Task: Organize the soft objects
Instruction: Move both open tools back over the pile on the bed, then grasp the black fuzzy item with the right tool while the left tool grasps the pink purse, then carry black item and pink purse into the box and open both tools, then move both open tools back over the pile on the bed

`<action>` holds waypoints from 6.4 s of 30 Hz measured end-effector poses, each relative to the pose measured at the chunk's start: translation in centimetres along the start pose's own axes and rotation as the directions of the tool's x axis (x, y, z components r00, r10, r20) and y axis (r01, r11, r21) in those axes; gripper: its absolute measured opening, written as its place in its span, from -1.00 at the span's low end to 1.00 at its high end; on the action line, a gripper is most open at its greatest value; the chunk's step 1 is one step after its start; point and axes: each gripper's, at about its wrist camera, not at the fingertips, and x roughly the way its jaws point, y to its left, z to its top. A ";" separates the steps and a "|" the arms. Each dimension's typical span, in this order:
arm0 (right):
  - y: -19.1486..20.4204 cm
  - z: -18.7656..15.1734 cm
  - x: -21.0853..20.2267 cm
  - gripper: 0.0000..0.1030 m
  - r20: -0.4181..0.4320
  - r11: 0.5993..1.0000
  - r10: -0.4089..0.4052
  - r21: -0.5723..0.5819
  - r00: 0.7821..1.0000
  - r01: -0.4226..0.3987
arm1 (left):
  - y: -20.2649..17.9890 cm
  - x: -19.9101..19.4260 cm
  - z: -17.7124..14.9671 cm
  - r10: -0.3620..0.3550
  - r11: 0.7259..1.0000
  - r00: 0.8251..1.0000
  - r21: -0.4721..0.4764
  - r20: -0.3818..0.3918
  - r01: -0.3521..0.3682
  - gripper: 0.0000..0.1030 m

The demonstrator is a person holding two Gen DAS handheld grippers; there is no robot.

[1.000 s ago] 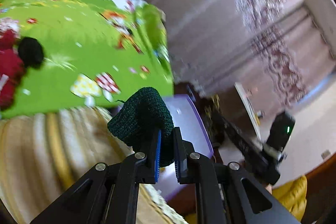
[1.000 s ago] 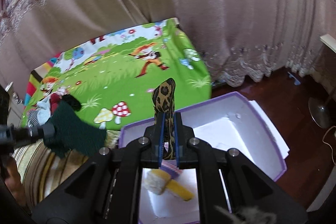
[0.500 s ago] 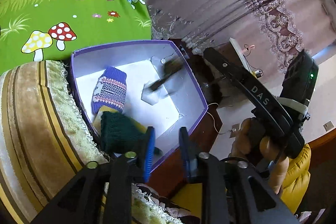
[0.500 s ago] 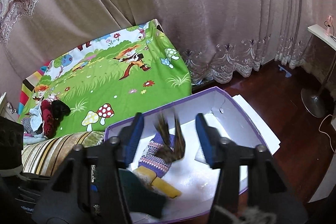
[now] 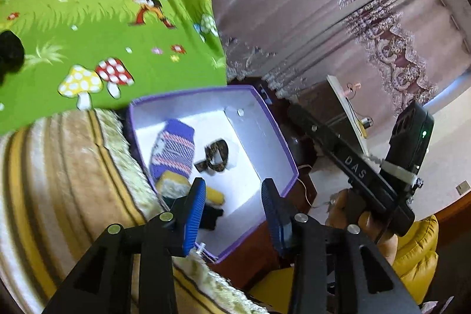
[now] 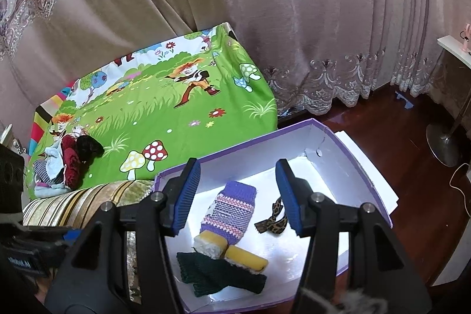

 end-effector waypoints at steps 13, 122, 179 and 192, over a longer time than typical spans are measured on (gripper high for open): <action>5.8 1.2 1.0 0.21 -0.031 0.993 0.064 -0.097 0.997 -0.067 | 6.1 -8.2 2.5 0.164 0.986 0.960 -0.060 0.226 -0.155 -0.20; 25.6 1.7 13.7 -0.45 -0.240 0.887 0.283 -0.302 0.929 -0.349 | 27.0 -25.5 2.7 0.590 0.773 0.664 -0.557 0.459 -0.302 -0.61; -0.2 0.7 0.9 0.04 0.019 1.000 -0.019 0.012 1.000 0.019 | 0.3 -0.6 5.1 0.186 0.976 0.966 0.081 0.178 -0.202 -0.31; 0.9 1.2 0.1 0.35 0.069 0.998 -0.061 -0.015 0.996 0.062 | -4.3 -4.2 3.6 0.330 0.847 0.824 0.241 0.461 -0.474 0.47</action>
